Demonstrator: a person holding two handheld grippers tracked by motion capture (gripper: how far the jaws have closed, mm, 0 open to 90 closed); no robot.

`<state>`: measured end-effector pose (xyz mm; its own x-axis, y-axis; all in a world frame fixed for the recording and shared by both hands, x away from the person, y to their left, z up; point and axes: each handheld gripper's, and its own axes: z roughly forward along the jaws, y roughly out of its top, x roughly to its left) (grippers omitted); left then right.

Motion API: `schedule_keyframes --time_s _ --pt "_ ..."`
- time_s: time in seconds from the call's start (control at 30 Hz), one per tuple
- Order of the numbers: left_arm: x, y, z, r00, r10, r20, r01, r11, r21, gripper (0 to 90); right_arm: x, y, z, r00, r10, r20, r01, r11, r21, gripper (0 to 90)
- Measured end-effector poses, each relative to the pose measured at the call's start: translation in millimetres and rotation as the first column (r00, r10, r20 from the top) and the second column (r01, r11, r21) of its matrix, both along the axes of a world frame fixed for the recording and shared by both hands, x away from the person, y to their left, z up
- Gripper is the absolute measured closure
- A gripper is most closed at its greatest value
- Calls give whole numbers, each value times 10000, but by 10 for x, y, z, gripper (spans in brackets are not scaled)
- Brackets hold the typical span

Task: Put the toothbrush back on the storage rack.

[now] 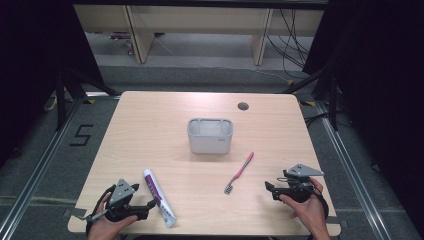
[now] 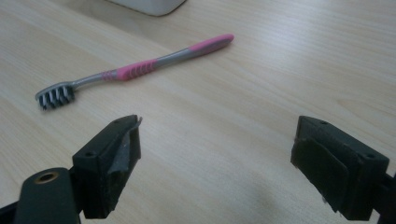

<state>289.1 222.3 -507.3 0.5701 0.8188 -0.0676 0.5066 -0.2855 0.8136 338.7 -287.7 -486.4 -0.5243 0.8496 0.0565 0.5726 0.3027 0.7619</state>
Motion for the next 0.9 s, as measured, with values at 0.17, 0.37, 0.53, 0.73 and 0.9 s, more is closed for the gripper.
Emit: schedule_keyframes --time_s 0.17,0.37,0.53,0.73,0.9 --pt "4 -4 -7 10000 -36 -13 36 10000 20 165 2 39 32 9995 270 -138 -271 9996 -53 188" --pt "7 6 -3 10000 -5 -18 5 10000 56 165 98 99 90 9867 1595 315 -1565 9843 -819 215" --pt "11 7 -9 10000 56 -52 -56 10000 29 165 144 161 151 9767 2108 412 -2056 9730 -1047 254" --pt "15 10 -12 9999 108 -39 -108 9999 -1 165 187 228 197 9694 2441 253 -2399 9642 -1134 299" --pt "10 8 -12 10000 84 -23 -84 10000 9 165 254 307 221 9557 2939 162 -2888 9469 -1415 320"
